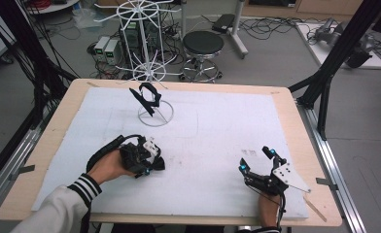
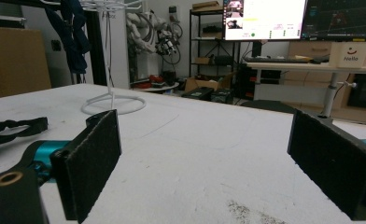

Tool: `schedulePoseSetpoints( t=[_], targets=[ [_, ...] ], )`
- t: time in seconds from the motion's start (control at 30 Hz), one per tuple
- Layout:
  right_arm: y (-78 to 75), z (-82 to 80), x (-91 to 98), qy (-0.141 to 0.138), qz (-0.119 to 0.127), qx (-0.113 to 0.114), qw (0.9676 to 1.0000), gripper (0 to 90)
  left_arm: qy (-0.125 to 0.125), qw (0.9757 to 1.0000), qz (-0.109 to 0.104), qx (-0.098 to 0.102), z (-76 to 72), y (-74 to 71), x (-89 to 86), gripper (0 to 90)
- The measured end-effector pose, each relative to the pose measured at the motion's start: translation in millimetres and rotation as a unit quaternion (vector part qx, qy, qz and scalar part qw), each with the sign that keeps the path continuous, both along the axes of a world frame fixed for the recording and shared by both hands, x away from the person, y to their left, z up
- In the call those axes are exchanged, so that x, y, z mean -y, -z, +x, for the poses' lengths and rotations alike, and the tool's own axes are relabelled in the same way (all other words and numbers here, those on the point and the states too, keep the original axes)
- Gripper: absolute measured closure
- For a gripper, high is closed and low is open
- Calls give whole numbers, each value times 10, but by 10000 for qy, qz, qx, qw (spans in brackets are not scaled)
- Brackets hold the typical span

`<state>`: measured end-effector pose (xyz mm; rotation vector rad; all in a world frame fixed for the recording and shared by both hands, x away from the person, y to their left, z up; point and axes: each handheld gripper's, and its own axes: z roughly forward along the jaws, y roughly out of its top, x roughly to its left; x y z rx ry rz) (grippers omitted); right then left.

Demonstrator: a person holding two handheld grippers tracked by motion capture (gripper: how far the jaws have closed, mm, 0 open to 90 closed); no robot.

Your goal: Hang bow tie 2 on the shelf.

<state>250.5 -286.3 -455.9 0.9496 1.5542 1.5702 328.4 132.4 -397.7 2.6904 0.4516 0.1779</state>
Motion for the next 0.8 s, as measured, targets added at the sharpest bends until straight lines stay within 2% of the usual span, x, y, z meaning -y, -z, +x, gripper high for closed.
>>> schedulePoseSetpoints(
  t=[0.07,0.23,0.27,0.33,0.37,0.5,0.57,0.6,0.67,0.7,0.77,0.8],
  targets=[
    [0,0,-1,1,2,5,10000,91,-74,9996,-258,127,-11,-30,-35,764],
    [-1,0,-2,-8,-7,25,10000,91,-208,9962,-780,337,-25,-107,-124,764],
    [0,1,0,-8,-14,31,10000,91,-226,9955,-869,289,-24,-121,-139,764],
    [0,0,-2,-8,-7,26,10000,91,-271,9937,-1013,408,-26,-145,-169,765],
    [0,1,-1,-8,-14,32,10000,91,-307,9929,-1093,344,-24,-161,-185,764],
    [0,0,-1,-9,-12,30,10000,91,-526,9863,-1414,664,-38,-212,-243,765],
    [-1,0,-2,-8,-11,29,10000,91,-592,9836,-1563,680,-42,-228,-261,765],
    [0,-1,-2,-3,-3,12,10000,91,-604,9829,-1568,756,-46,-241,-269,765],
    [0,-1,-3,-8,-2,18,10000,91,-627,9813,-1660,744,-46,-252,-284,765],
    [0,1,-1,-3,-15,30,10000,91,-667,9798,-1701,816,-53,-259,-289,765],
    [0,1,-1,-7,-14,32,10000,91,-720,9772,-1834,792,-49,-272,-311,765],
    [0,0,-2,-7,-6,20,10000,91,-749,9759,-1861,854,-48,-285,-325,765]
  ],
)
